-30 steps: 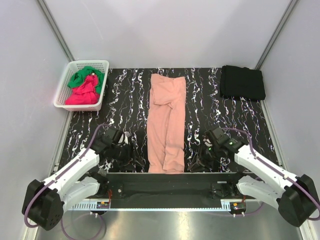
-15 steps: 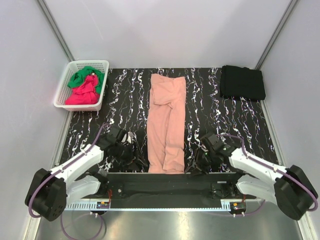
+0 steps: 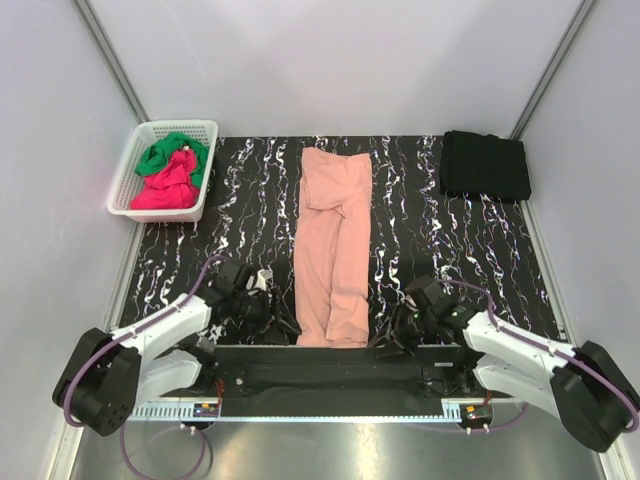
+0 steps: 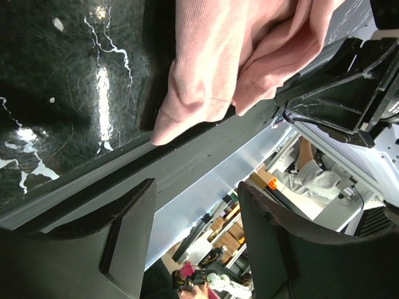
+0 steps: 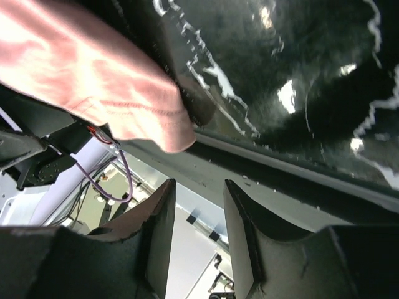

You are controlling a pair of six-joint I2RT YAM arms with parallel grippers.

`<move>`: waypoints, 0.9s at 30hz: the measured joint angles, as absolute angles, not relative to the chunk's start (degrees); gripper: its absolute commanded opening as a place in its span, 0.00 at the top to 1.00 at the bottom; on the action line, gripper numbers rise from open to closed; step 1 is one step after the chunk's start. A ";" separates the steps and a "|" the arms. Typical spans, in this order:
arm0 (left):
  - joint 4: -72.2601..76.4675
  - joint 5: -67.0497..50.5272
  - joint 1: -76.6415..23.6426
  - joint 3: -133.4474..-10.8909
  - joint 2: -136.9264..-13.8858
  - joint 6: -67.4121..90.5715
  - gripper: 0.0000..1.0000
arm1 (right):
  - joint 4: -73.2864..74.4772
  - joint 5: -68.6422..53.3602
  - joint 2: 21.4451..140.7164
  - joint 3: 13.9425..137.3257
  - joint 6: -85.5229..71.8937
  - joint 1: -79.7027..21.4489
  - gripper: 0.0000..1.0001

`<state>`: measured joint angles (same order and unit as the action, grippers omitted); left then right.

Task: Fold and stack the t-shirts
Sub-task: Fold the tshirt

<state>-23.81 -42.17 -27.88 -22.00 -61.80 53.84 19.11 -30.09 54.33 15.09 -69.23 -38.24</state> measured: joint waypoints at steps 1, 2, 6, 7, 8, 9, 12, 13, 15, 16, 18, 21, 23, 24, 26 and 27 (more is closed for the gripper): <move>-23.62 -42.30 -27.88 -21.89 -61.98 53.84 0.41 | 18.02 -30.44 55.90 15.09 -69.21 -38.24 0.56; -23.40 -42.35 -27.88 -21.78 -62.15 53.84 0.41 | 16.95 -30.76 57.56 15.14 -69.17 -38.26 0.56; -22.55 -42.78 -27.88 -21.58 -63.33 53.74 0.41 | 14.98 -31.00 62.28 16.12 -68.18 -38.26 0.55; -22.28 -42.98 -27.88 -21.58 -64.05 53.56 0.41 | 14.63 -31.03 63.37 16.78 -67.72 -38.26 0.55; -22.11 -43.13 -27.88 -21.58 -64.90 53.43 0.41 | 14.15 -31.09 64.47 17.47 -67.26 -38.26 0.55; -22.04 -43.20 -27.88 -21.58 -65.89 53.28 0.41 | 13.56 -31.11 65.34 18.00 -66.98 -38.26 0.55; -21.85 -43.59 -27.88 -21.58 -68.36 52.45 0.41 | 11.33 -31.14 67.16 19.07 -66.22 -38.26 0.55; -21.76 -43.68 -27.88 -21.58 -68.82 52.29 0.40 | 10.92 -31.14 67.13 19.09 -66.17 -38.26 0.54; -21.61 -43.97 -27.88 -21.61 -69.58 52.01 0.40 | 9.89 -31.14 67.13 19.07 -66.06 -38.26 0.53; -21.39 -44.10 -27.88 -21.58 -69.87 51.90 0.40 | 9.34 -31.16 67.13 19.05 -66.06 -38.26 0.52; -20.75 -44.66 -27.88 -21.61 -70.43 51.79 0.40 | 7.42 -31.38 67.20 18.59 -66.06 -38.26 0.52; -19.49 -45.69 -27.88 -21.61 -71.81 51.37 0.40 | 3.60 -32.62 68.01 16.67 -66.43 -38.26 0.52; -18.74 -46.52 -27.88 -21.61 -72.95 50.98 0.40 | 1.65 -33.04 68.47 15.14 -66.76 -38.26 0.51; -18.50 -46.76 -27.88 -21.61 -73.38 50.89 0.40 | 0.99 -33.26 68.53 14.52 -66.92 -38.26 0.51; -17.98 -47.24 -27.88 -21.61 -74.52 50.74 0.40 | -0.23 -33.85 68.64 13.54 -67.13 -38.26 0.51; -17.76 -47.44 -27.88 -21.61 -74.98 50.59 0.40 | -0.78 -34.04 68.84 13.19 -67.22 -38.26 0.51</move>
<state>-17.76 -47.44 -27.88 -21.61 -74.98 50.59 -0.78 -34.04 68.84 13.19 -67.22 -38.26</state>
